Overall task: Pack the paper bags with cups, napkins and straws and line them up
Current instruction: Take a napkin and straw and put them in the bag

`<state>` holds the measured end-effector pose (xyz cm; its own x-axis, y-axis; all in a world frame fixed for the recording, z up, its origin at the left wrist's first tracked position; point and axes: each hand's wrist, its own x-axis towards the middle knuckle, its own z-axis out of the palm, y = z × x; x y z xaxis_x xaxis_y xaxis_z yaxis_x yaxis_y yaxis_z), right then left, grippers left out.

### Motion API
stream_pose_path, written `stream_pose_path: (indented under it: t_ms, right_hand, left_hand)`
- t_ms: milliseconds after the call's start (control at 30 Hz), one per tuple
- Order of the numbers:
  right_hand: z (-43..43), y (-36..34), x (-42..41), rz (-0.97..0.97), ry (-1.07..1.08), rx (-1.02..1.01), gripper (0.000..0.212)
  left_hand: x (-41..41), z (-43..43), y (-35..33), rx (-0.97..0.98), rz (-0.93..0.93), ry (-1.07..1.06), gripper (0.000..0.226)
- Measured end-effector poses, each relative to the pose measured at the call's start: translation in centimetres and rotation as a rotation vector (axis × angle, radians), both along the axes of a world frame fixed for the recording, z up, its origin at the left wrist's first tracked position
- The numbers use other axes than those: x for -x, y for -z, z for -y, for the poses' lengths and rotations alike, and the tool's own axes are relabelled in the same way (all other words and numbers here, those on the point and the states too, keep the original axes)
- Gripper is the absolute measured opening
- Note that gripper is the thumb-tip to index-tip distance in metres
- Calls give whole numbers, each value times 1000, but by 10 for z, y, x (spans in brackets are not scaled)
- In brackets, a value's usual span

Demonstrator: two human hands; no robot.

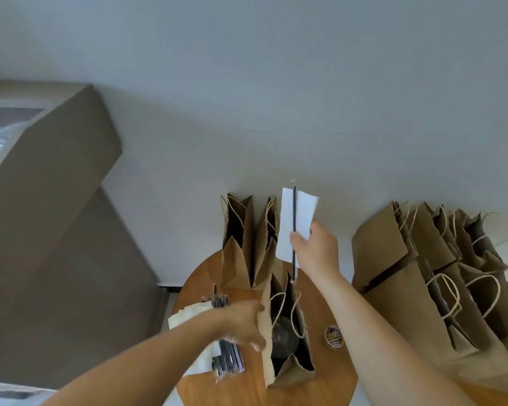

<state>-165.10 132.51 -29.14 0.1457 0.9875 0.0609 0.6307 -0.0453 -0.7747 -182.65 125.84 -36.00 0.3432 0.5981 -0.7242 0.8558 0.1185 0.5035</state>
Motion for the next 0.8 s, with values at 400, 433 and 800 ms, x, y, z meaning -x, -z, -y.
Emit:
stream_pose_path:
  t_ms: [400,433,800]
  right_hand:
    - [44,60,25,346,-39,321,22]
    - [51,64,19,359,-53,335,23]
    - [82,112,20,507,-297,557,12]
  left_hand:
    - [-31,19,21,11,-26,-510,20]
    - [-27,20,24,41,7,-586,18]
    - [-17,30,41,122,259,-802,25]
